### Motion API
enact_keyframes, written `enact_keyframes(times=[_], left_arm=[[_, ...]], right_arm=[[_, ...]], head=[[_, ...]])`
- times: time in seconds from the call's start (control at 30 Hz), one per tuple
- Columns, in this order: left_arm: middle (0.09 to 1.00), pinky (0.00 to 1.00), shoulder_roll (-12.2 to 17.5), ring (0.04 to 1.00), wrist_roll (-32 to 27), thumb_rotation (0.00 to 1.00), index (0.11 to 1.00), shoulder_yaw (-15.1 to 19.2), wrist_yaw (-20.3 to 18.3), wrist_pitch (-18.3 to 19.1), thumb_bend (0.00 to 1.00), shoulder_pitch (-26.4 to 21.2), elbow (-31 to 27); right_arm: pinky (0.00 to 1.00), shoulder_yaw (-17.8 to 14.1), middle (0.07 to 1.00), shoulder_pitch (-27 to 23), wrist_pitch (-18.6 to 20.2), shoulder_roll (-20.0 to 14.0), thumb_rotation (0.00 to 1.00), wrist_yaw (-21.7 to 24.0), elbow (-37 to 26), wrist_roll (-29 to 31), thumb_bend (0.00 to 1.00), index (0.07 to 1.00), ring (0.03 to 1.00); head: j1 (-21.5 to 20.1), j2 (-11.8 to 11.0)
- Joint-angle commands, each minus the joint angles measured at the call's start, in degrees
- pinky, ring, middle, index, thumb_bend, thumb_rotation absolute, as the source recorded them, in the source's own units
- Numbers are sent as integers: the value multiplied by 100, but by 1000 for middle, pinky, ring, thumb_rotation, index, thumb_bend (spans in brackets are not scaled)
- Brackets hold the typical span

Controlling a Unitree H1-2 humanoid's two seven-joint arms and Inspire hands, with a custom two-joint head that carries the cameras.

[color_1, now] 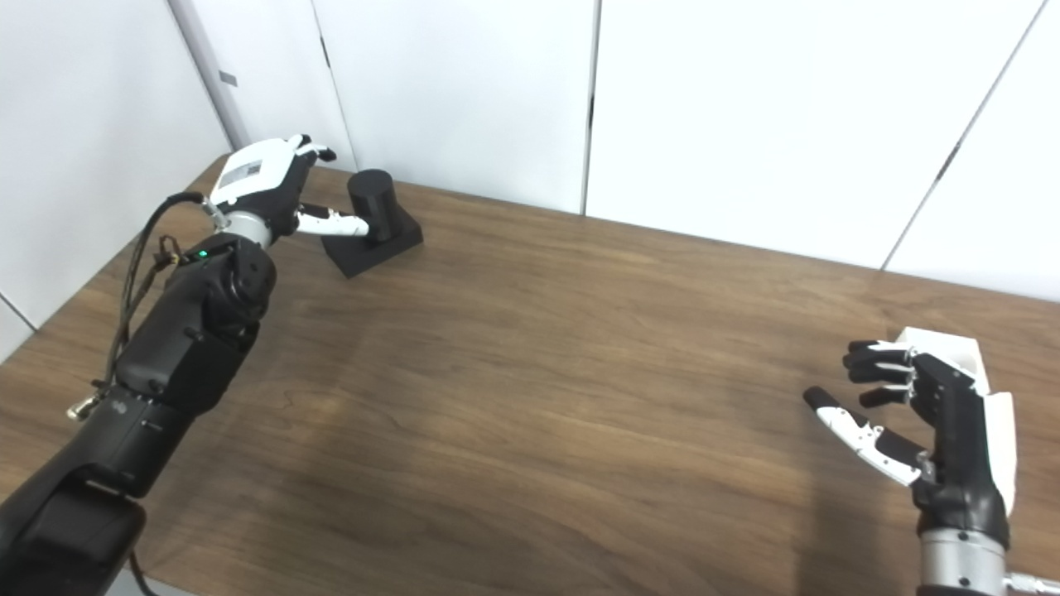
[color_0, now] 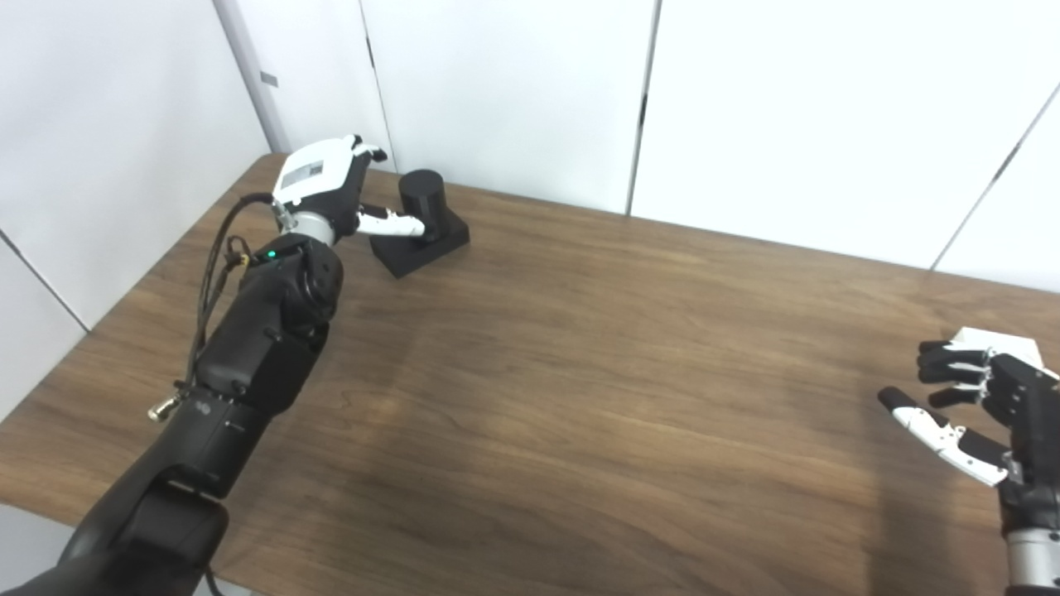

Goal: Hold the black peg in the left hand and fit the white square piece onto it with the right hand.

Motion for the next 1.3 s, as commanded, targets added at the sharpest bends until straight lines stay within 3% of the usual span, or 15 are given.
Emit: enact_keyframes(times=[0.0, 0.43, 1.03, 1.27], left_arm=[[990, 842, 129, 999, 217, 519, 856, 36, 9, 20, 1000, -346, 2], [984, 905, 3, 1000, 163, 519, 837, -113, 116, 13, 995, -478, 946], [952, 877, 6, 980, -232, 503, 804, -489, 637, -256, 956, -629, 1816], [956, 914, 50, 989, -385, 423, 789, -718, 414, -395, 891, -764, 2038]], right_arm=[[452, -44, 643, -131, -73, -14, 111, -58, -208, -35, 498, 491, 566], [449, -39, 636, -106, -19, 7, 112, -47, -290, -51, 499, 491, 565], [448, 1, 641, -58, 165, 53, 111, -46, -448, -125, 498, 491, 567], [454, -13, 646, -45, 298, 43, 112, -27, -546, -112, 498, 492, 574]], head=[[3, 2], [-56, 30], [-136, 87], [-171, 116]])
